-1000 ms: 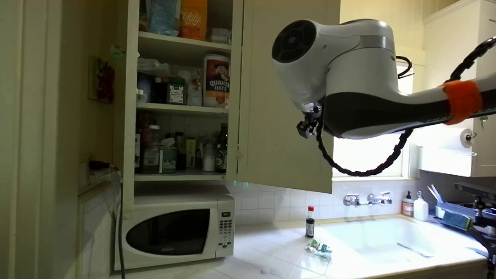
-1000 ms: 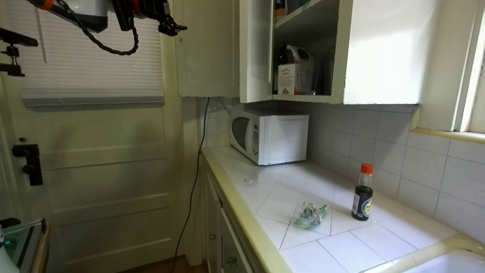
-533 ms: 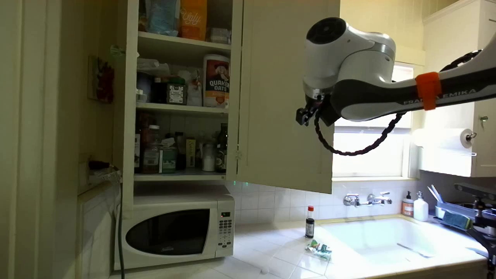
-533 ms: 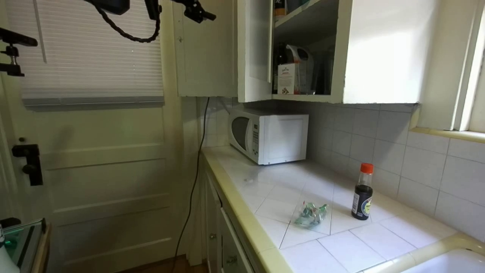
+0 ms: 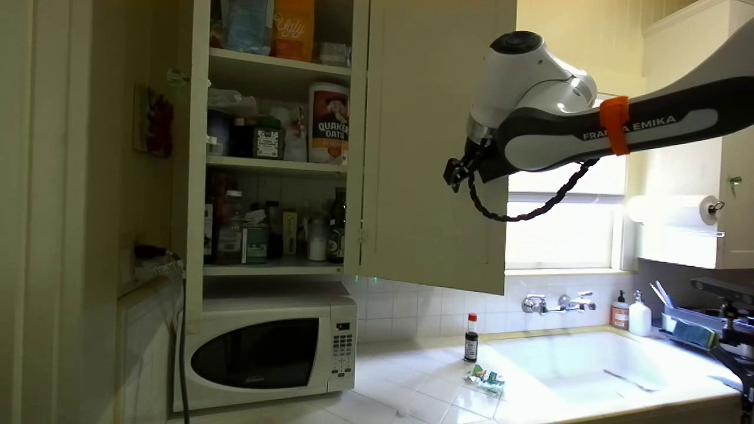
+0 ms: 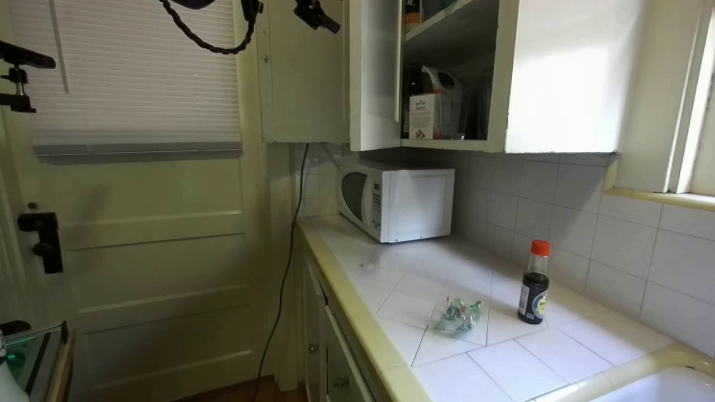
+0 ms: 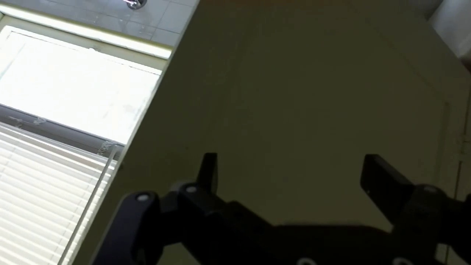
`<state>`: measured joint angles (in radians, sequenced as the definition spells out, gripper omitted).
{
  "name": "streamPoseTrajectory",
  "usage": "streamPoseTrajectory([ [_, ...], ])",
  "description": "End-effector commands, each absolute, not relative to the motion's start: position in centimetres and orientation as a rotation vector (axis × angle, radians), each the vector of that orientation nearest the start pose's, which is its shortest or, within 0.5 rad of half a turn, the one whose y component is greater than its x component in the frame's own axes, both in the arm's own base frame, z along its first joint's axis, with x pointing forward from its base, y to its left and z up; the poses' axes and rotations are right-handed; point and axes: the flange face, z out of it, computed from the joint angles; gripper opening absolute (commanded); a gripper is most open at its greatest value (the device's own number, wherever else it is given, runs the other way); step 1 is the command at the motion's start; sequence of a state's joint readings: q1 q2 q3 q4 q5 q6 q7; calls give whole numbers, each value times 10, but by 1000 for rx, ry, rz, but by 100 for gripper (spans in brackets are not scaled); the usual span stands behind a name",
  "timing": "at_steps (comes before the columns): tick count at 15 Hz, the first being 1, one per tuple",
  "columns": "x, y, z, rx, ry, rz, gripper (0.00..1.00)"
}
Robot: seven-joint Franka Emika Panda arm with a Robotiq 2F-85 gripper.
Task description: Close the top right cabinet door
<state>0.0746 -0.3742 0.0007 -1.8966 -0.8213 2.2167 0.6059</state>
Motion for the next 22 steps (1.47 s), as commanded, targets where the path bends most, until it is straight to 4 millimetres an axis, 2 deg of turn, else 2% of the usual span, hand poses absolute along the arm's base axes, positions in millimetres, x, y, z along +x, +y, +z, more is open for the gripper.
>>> streamPoseTrajectory([
  [1, 476, 18, 740, 2338, -308, 1137, 100],
  [3, 474, 5, 744, 2338, -388, 1158, 100],
  [6, 471, -25, 749, 2297, -534, 1174, 100],
  [9, 481, -45, 758, 2283, -576, 1200, 100],
  [13, 526, -59, 777, 2325, -520, 1318, 100],
  [16, 564, -69, 782, 2399, -520, 1332, 100],
  [18, 582, -82, 787, 2432, -569, 1330, 100],
  [22, 598, -111, 800, 2442, -702, 1361, 100],
])
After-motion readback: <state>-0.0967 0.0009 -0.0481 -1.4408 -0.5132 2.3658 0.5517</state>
